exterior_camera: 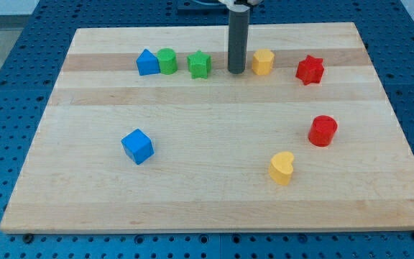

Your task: Place the blue cube left to the blue triangle

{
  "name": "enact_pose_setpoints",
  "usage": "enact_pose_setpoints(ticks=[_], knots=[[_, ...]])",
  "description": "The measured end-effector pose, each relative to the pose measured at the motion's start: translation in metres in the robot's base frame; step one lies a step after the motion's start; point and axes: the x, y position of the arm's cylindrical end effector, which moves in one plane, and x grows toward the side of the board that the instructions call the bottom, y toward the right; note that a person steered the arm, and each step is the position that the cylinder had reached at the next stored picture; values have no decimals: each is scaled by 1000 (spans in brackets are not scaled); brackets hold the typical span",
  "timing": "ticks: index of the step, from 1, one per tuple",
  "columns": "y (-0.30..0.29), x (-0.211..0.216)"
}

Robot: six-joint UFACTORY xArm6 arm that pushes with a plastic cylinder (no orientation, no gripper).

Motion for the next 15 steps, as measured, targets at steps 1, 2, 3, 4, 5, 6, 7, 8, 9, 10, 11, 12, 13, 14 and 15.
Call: enact_pose_setpoints(ticks=[1, 2, 3, 4, 5, 6, 7, 8, 9, 10, 11, 12, 13, 14, 15], knots=[[-23, -13], [-23, -8], [-25, -3], [-13, -2], [-32, -2], [-46, -2], [-44, -1], [-37, 0], [-6, 26], [-35, 96], [-70, 145], [-119, 189], [-126, 251], [-156, 279], [-205, 202]])
